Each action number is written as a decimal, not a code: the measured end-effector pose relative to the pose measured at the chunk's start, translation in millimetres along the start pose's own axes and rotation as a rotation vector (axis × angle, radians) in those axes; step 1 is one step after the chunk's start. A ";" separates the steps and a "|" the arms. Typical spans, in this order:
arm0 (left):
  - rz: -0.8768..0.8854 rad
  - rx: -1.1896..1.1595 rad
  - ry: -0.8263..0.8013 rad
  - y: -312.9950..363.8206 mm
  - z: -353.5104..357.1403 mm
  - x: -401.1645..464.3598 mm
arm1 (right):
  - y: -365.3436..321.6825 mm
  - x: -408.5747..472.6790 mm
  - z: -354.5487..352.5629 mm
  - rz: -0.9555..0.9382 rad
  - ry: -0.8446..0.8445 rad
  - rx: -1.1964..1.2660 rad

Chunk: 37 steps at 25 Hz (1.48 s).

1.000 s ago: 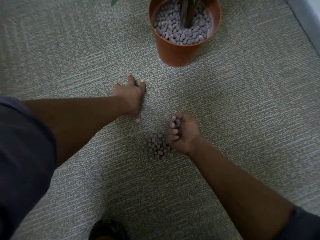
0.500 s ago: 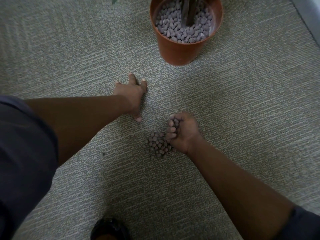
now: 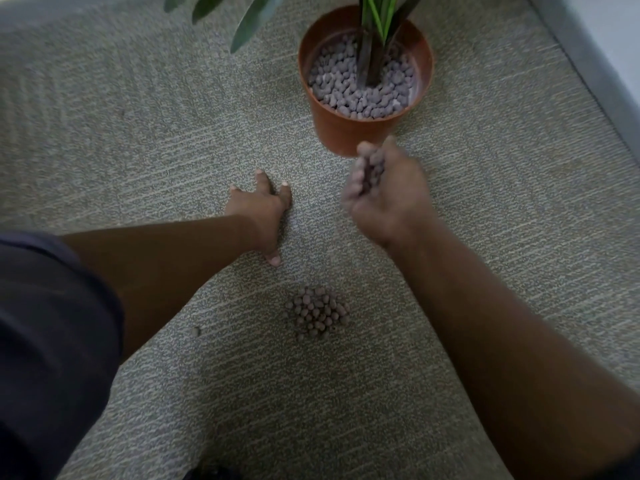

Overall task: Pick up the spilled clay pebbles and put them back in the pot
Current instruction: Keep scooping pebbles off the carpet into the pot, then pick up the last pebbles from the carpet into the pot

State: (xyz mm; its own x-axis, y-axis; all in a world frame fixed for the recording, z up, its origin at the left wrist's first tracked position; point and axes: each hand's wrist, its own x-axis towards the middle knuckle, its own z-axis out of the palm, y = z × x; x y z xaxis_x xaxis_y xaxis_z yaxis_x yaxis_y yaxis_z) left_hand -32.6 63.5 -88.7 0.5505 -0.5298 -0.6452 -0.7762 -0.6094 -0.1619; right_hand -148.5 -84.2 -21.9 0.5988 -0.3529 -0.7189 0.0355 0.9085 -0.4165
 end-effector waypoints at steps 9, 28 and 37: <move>0.008 0.006 -0.001 -1.2 -0.8 0.3 | -73.4 9.4 47.3 -0.245 -0.052 0.210; 0.010 -0.012 0.011 -2.7 8.5 9.5 | 29.7 23.1 -82.3 -0.026 -0.075 -2.299; 0.113 -0.076 0.005 -13.6 18.4 -4.2 | 31.4 16.7 -95.4 -0.047 -0.068 -2.344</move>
State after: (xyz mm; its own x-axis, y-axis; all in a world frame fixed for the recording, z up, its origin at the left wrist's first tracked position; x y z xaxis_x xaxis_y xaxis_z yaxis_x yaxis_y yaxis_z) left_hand -30.0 84.9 -97.5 0.4628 -0.6003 -0.6523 -0.8078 -0.5887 -0.0313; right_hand -213.7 -82.8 -100.1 0.6425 -0.3086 -0.7014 -0.5574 -0.8163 -0.1515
